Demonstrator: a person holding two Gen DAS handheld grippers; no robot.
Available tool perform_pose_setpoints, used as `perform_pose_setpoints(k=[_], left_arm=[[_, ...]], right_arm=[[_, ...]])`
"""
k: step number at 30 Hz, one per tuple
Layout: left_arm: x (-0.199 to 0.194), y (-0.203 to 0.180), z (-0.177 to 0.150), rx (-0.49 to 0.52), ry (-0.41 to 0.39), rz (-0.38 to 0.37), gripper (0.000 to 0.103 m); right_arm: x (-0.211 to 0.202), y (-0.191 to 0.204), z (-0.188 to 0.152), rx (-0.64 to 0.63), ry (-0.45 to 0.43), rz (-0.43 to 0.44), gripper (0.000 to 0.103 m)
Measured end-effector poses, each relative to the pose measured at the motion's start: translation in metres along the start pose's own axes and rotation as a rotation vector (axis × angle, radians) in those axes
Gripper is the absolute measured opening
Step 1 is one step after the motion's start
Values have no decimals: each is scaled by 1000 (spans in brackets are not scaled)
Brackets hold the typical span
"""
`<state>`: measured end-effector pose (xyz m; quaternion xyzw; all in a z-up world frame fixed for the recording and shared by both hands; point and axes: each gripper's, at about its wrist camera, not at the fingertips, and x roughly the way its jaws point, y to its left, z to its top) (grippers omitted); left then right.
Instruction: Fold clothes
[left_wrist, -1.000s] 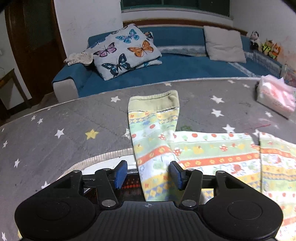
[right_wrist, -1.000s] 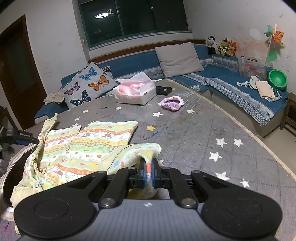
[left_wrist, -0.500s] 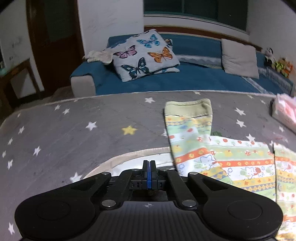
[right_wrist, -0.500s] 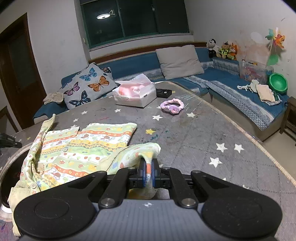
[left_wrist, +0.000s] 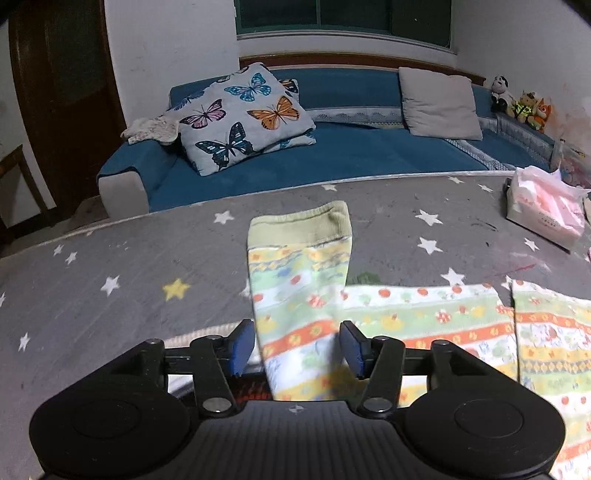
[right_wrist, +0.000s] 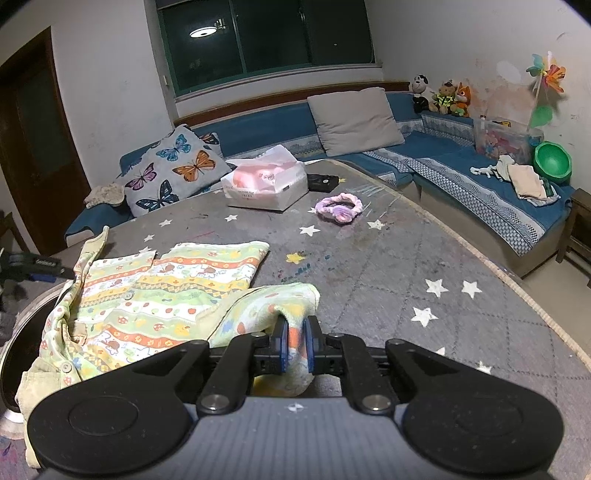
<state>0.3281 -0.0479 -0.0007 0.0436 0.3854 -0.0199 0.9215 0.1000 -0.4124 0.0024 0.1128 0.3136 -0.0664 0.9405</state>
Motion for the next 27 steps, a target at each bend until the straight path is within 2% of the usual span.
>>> perform_pose_setpoints(k=[4, 6, 7, 8, 12, 19, 27], left_arm=[[17, 0, 4, 2, 22, 15, 51], [22, 5, 4, -20, 33, -7, 29], [22, 7, 4, -22, 33, -17, 21], [21, 9, 4, -25, 33, -27, 7], [12, 16, -2, -14, 0, 10, 3], [-27, 56, -18, -80, -62, 93, 3], [-98, 127, -68, -210, -84, 190, 3]], right_arm=[[3, 0, 0, -1, 2, 0, 10], [4, -1, 0, -2, 2, -2, 10], [4, -1, 1, -4, 1, -3, 10], [4, 0, 1, -5, 0, -3, 10], [3, 1, 3, -16, -11, -3, 10], [6, 2, 7, -6, -20, 12, 9], [3, 13, 3, -9, -22, 65, 9]])
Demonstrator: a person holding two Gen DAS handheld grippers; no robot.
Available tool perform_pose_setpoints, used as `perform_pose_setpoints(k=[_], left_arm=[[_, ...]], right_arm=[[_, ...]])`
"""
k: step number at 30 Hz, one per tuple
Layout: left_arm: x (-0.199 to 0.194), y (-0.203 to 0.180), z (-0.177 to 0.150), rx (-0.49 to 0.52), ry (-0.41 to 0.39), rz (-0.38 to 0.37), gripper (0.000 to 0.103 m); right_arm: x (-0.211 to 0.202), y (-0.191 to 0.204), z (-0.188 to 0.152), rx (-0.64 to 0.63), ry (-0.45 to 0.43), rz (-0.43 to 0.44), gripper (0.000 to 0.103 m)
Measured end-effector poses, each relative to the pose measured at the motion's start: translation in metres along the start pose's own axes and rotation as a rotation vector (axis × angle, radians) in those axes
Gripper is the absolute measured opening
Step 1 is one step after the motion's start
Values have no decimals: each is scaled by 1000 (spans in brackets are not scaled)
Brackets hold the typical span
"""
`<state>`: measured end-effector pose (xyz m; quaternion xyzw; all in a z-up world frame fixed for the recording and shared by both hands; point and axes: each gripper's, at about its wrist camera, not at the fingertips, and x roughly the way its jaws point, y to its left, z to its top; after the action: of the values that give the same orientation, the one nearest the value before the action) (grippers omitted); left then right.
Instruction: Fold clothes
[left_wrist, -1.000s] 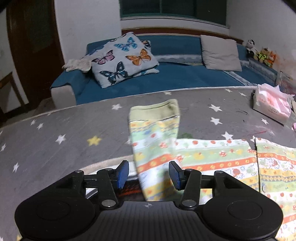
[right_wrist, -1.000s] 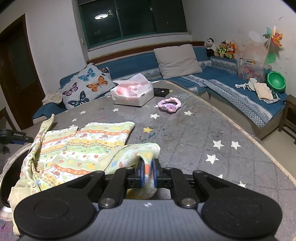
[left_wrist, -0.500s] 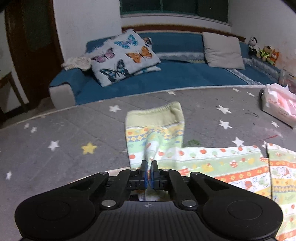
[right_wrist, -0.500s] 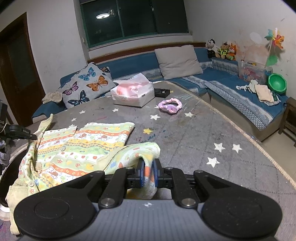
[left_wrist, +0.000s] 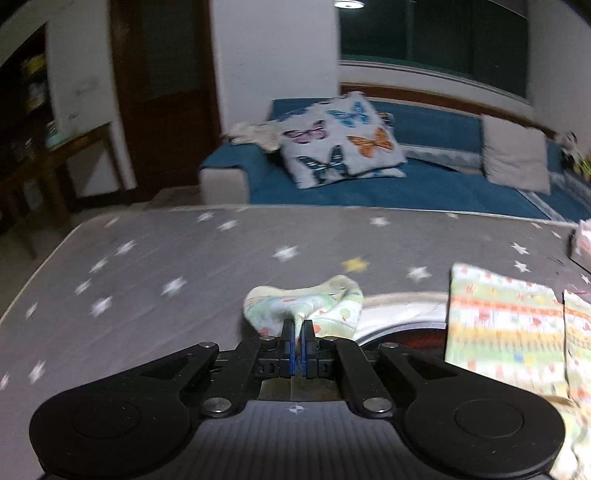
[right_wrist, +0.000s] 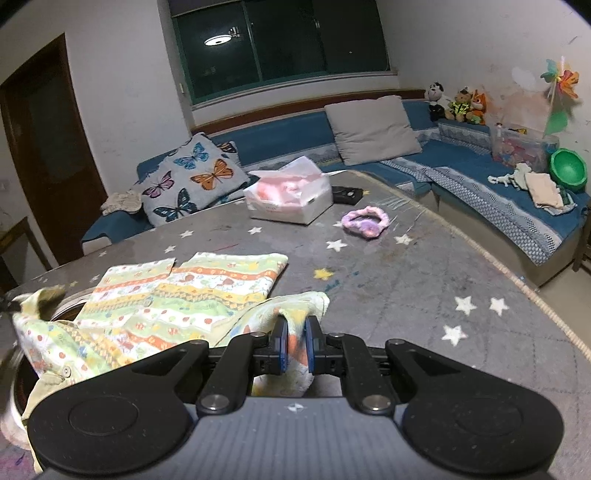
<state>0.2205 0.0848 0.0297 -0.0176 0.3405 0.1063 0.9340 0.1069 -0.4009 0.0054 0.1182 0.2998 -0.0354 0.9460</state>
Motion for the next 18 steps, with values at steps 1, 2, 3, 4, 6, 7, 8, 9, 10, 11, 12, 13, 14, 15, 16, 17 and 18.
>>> perform_pose_setpoints(k=[1, 2, 3, 4, 6, 7, 8, 9, 10, 11, 12, 13, 14, 15, 16, 17, 18], left_arm=[[-9, 11, -7, -12, -1, 8, 3], [-18, 21, -13, -23, -2, 16, 3], [-26, 29, -20, -24, -4, 29, 3], [-36, 37, -29, -21, -3, 49, 3], [-51, 50, -46, -24, 9, 75, 3], [-56, 57, -52, -36, 21, 76, 3], [-61, 63, -58, -48, 34, 76, 3], [-66, 70, -65, -59, 43, 73, 3], [-70, 74, -69, -66, 49, 76, 3], [-74, 78, -74, -73, 55, 78, 3], [-78, 82, -79, -80, 61, 81, 3], [-82, 84, -82, -90, 62, 81, 3], [-88, 87, -85, -102, 60, 79, 3], [-91, 89, -87, -112, 59, 75, 3], [-93, 91, -88, -121, 59, 71, 3], [-95, 91, -89, -122, 61, 67, 3], [-96, 91, -90, -119, 64, 68, 4]], right_arm=[[-1, 0, -2, 3, 7, 0, 9], [-2, 0, -5, 8, 15, -2, 9], [-4, 0, -7, 10, 21, -9, 10], [-6, -1, -9, 9, 26, -18, 10], [-11, -3, -13, 7, 34, -40, 11], [-14, -4, -13, 4, 38, -53, 11], [-16, -5, -14, 1, 42, -67, 11], [-18, -3, -14, -12, 39, -70, 11], [-20, 1, -13, -30, 33, -68, 11], [-21, 6, -12, -48, 28, -64, 14], [-20, 14, -10, -73, 22, -55, 19], [-17, 22, -8, -99, 18, -44, 30], [-14, 30, -7, -123, 17, -34, 32], [-10, 37, -7, -147, 17, -22, 32], [-4, 45, -6, -171, 24, -6, 32], [3, 54, -6, -195, 34, 13, 32], [10, 62, -5, -218, 45, 32, 32]])
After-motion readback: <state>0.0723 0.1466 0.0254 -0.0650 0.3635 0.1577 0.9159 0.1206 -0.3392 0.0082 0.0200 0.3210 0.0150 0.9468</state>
